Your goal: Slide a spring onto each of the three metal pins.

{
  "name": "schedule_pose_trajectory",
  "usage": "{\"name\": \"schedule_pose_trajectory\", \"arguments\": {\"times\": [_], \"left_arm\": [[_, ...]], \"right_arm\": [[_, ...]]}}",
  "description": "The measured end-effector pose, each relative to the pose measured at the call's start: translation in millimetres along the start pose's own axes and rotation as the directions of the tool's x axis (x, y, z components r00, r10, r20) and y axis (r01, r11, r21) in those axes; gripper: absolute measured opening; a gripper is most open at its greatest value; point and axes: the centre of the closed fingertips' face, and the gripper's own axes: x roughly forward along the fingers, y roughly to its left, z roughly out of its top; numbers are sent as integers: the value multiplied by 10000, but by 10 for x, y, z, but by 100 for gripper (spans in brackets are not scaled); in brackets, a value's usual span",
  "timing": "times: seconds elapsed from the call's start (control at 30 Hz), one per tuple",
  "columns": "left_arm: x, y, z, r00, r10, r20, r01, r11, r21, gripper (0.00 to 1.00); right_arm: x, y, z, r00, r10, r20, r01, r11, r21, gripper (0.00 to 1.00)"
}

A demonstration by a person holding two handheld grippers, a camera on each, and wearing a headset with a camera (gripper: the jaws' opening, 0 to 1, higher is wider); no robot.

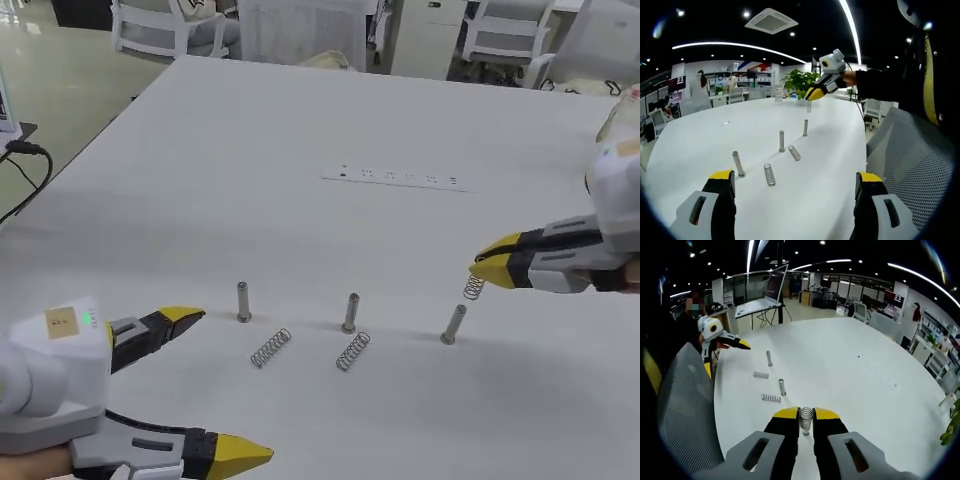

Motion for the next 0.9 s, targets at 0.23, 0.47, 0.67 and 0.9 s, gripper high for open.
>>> {"name": "schedule_pose_trajectory", "arguments": {"times": [0.23,0.47,0.67,0.9], "left_arm": [[-2,5,-16,10000,24,-79,-24,10000,-21,97],[-4,16,-19,9999,52,-100,-53,10000,-42,97],[-7,18,-28,9999,49,-126,-51,9999,-103,97],[-6,11,-34,9999,28,-134,-30,9999,-114,96]], "right_arm": [[73,-22,-98,10000,15,-50,-14,9998,223,7],[115,-38,-121,10000,-11,-18,11,9996,285,7],[133,-42,-146,10000,8,-45,-7,9994,357,7],[154,-33,-163,10000,-1,-71,3,9994,344,7]]}}
